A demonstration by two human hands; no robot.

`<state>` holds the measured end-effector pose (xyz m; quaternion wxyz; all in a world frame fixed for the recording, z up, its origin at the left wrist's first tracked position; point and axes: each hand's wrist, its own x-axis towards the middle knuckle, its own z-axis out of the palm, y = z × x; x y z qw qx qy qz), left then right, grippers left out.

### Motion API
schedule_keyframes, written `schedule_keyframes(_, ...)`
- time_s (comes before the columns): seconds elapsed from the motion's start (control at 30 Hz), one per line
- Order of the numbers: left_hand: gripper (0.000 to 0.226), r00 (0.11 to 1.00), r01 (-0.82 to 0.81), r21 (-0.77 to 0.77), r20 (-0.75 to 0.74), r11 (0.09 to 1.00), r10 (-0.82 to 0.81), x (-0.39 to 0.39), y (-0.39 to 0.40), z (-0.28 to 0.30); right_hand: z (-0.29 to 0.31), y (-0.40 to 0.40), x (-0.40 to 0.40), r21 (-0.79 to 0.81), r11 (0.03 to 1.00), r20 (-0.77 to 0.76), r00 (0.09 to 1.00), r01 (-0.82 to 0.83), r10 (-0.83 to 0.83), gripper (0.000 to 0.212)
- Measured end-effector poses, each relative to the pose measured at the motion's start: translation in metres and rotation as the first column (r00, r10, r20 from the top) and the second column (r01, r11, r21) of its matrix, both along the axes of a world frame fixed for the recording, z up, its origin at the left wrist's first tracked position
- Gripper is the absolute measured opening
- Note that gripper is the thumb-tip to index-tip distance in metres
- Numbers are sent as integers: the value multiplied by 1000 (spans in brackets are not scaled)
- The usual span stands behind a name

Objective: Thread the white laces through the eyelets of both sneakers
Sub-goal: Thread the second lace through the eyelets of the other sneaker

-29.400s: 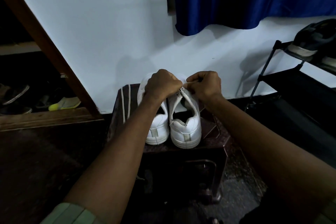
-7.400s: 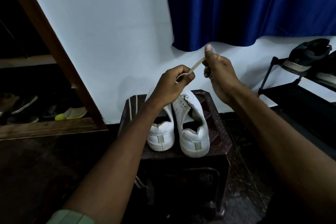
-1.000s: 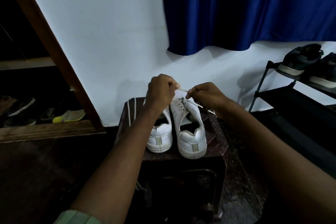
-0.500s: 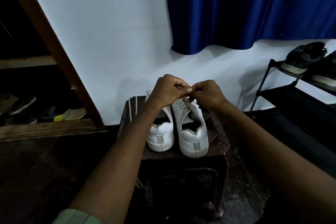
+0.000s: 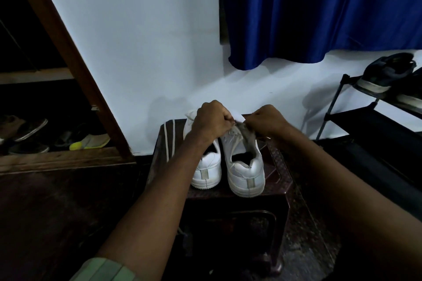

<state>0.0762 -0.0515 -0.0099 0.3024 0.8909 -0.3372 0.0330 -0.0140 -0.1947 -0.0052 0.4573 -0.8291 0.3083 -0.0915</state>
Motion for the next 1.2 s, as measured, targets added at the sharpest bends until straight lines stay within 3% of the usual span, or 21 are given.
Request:
schedule_keyframes(0.1,14,1000,1,-16,-12,1000,-1,-2,-2,-2,-4,-8,2,219,976,-9,1000,-15,17,3)
schedule_keyframes(0.17,14,999,-31,-39,-33,999,30,-4,-3,-4,-12,-15,6,322,947,-29,999,-24,36,18)
schedule_keyframes(0.27,12,997,-74,-75,-30,994,72,-7,-5,-7,-16,-19,6,407,912,-38,996,-57,79,20)
schedule_keyframes(0.43,9,991,-135,-79,-36,988,132,-13,-9,-8,-19,-24,6,437,892,-31,989,-113,141,37)
schedule_keyframes(0.77,13,990,-143,-63,2,988,144,-16,-11,-8,-21,-23,8,433,895,-26,991,-110,135,37)
schedule_keyframes(1.0,9,995,-101,-85,-20,991,100,-14,-12,-13,-16,-19,4,406,909,-24,993,-92,111,34)
schedule_keyframes(1.2,15,995,-78,-171,-81,982,64,-12,-11,-13,-15,-22,1,515,857,11,1000,-5,-1,13)
